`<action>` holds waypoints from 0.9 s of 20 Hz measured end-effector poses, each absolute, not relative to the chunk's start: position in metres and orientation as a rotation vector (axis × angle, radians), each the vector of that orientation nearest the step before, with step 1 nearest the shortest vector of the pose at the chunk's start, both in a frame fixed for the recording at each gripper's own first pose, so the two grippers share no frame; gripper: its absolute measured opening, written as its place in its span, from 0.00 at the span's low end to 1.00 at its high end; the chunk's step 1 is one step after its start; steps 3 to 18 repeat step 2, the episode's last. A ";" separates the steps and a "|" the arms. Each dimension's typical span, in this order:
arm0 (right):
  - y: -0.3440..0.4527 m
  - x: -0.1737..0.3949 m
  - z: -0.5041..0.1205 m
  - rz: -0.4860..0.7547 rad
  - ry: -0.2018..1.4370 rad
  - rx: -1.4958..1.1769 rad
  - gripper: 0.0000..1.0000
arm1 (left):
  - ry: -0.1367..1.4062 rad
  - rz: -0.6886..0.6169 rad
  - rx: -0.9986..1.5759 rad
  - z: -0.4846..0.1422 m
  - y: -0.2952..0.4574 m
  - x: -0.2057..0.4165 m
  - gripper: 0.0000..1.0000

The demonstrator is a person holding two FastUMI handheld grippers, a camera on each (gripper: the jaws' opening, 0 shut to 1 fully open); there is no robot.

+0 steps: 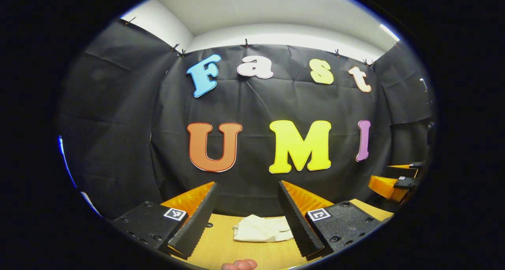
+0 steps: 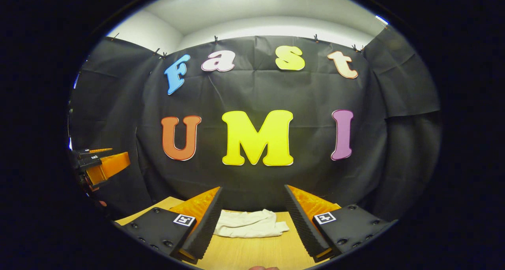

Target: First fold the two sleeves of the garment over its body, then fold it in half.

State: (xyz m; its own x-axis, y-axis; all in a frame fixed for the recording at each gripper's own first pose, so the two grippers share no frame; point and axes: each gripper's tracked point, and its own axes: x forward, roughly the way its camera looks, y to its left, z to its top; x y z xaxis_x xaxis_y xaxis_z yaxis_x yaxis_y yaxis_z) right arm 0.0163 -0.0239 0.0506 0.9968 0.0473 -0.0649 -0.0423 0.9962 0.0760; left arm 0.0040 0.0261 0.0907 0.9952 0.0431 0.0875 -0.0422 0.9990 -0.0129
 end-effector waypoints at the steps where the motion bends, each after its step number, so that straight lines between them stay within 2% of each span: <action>1: -0.022 0.008 0.047 0.043 0.069 0.083 0.93 | -0.095 0.031 -0.014 0.088 0.018 -0.004 0.95; 2: -0.021 0.000 0.044 0.039 0.072 0.088 0.93 | -0.098 0.014 -0.012 0.085 0.008 -0.011 0.84; 18: -0.021 0.000 0.044 0.039 0.072 0.088 0.93 | -0.098 0.014 -0.012 0.085 0.008 -0.011 0.84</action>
